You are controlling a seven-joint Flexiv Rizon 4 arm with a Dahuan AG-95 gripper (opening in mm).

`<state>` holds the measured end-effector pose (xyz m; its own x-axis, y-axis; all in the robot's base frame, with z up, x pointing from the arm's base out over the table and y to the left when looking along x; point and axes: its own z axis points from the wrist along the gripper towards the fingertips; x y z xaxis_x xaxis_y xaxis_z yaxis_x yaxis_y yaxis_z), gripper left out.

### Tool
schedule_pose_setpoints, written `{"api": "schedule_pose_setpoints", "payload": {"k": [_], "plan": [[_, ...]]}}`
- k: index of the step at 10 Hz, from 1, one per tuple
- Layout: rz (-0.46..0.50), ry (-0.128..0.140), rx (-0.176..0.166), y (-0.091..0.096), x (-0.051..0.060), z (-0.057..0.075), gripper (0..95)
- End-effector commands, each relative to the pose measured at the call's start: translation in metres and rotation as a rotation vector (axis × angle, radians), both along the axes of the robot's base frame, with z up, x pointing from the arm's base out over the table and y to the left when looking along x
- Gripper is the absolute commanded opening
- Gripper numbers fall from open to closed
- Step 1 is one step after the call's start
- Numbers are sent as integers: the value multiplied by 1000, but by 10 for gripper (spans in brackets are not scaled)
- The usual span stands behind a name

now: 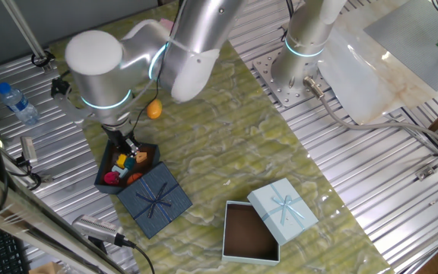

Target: Take everything out of the gift box

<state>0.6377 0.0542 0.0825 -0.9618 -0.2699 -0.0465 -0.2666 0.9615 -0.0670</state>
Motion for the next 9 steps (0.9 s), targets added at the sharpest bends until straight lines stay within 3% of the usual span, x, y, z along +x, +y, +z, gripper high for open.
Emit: {"api": "schedule_pose_setpoints", "payload": {"k": [1,4,5,6,8,9], "plan": [[-15,-6,-1,0,-1,0,380],[-56,-9,-3,-1,-1,0,380],[-61,-9,2,-1,-1,0,190],[-72,-4,8,-1,-1,0,190],[-94,35,19,-1,-1,0,190],[-163,73,30,-1,-1,0,190]]}}
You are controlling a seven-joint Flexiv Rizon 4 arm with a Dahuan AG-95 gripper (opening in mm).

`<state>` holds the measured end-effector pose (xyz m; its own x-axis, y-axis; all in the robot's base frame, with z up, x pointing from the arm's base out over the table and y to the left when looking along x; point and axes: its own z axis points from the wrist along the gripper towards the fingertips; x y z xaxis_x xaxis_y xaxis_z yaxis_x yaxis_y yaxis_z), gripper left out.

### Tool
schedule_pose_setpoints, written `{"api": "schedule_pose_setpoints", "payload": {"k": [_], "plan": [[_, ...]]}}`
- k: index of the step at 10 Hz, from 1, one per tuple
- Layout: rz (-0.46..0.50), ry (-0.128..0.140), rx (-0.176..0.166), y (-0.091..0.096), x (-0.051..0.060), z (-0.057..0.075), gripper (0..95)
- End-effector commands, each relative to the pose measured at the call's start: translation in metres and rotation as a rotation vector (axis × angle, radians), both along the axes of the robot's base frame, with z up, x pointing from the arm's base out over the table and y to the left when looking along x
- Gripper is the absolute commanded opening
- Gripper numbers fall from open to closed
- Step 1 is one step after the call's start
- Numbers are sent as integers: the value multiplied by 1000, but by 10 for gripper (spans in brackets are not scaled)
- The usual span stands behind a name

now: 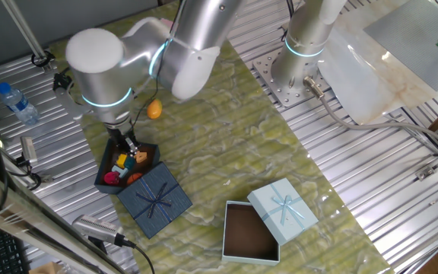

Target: Take everything out of the gift box

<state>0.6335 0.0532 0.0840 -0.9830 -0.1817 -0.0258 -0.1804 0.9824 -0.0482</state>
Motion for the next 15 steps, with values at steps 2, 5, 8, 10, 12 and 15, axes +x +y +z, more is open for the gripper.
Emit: {"api": "schedule_pose_setpoints", "payload": {"k": [2,5,8,10,12,15], "plan": [[-153,114,4,0,3,-2,190],[-282,105,28,2,3,-2,380],[-382,89,47,9,17,-3,380],[-416,83,55,6,22,-10,380],[-439,74,59,6,27,-18,380],[-426,78,55,3,32,-25,380]]}}
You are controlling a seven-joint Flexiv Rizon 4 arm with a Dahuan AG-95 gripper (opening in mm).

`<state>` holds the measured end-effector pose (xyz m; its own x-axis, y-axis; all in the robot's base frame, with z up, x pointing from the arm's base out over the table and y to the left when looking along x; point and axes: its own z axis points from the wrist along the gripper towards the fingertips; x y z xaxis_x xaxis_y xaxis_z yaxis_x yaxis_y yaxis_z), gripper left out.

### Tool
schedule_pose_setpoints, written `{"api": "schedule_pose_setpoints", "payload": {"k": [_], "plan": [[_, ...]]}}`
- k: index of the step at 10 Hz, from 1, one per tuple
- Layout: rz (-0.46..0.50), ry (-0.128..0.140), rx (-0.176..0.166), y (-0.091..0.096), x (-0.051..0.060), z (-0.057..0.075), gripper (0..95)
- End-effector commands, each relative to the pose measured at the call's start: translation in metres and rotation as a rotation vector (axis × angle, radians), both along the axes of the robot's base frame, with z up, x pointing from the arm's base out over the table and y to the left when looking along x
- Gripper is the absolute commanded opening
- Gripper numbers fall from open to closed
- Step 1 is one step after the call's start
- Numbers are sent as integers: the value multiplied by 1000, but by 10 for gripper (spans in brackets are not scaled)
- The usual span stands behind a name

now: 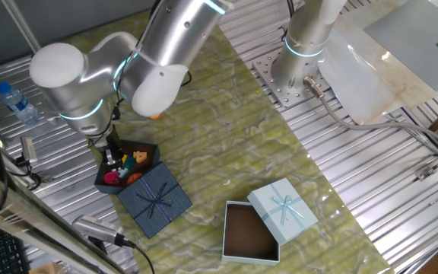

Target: Take everything out of the gift box

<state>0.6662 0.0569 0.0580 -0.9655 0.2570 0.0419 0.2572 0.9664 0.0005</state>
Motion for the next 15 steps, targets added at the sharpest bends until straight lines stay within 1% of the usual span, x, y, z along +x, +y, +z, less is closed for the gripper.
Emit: {"api": "schedule_pose_setpoints", "payload": {"k": [1,2,4,5,8,10,11,14,15], "plan": [[22,14,8,-1,-1,0,380],[31,23,12,0,-1,0,380],[45,25,11,0,2,-2,380],[31,22,13,2,3,-4,380],[4,18,12,2,3,-4,380],[4,25,12,2,3,-4,380],[5,34,11,2,3,-4,380],[5,34,9,2,3,-4,380],[4,34,2,2,3,-4,380]]}}
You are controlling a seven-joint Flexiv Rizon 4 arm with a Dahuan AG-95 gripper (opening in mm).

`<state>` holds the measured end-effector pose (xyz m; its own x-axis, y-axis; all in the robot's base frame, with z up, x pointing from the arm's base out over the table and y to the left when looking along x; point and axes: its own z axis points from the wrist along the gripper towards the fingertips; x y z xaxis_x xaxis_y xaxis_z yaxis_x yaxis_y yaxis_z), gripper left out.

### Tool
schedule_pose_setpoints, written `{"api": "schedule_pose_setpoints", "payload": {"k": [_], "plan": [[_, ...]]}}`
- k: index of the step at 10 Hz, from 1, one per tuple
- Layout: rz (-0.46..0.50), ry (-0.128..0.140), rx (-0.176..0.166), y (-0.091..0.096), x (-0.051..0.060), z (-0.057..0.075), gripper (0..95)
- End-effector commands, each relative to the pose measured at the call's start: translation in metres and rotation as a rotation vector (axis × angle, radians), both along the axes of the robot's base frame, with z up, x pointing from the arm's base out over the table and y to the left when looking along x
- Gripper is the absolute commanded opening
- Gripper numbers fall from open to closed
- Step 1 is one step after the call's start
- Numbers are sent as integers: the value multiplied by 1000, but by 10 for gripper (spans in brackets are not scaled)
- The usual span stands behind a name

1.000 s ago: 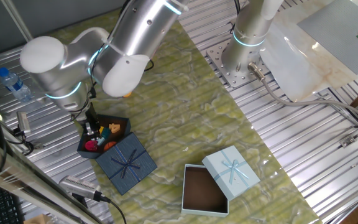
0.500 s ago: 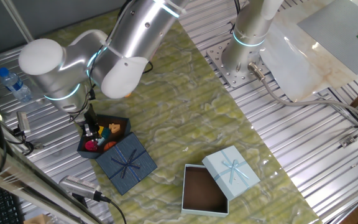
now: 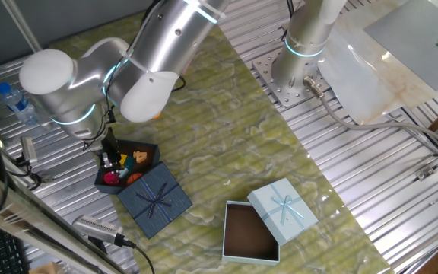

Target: Take everything out of the gift box

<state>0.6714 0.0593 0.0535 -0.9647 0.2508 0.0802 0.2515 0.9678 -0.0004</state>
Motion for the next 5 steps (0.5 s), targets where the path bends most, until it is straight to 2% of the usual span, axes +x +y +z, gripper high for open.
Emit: {"api": "schedule_pose_setpoints", "payload": {"k": [1,5], "plan": [[-1,-2,-23,0,-2,1,380],[-1,0,-17,-3,-6,-2,380]]}}
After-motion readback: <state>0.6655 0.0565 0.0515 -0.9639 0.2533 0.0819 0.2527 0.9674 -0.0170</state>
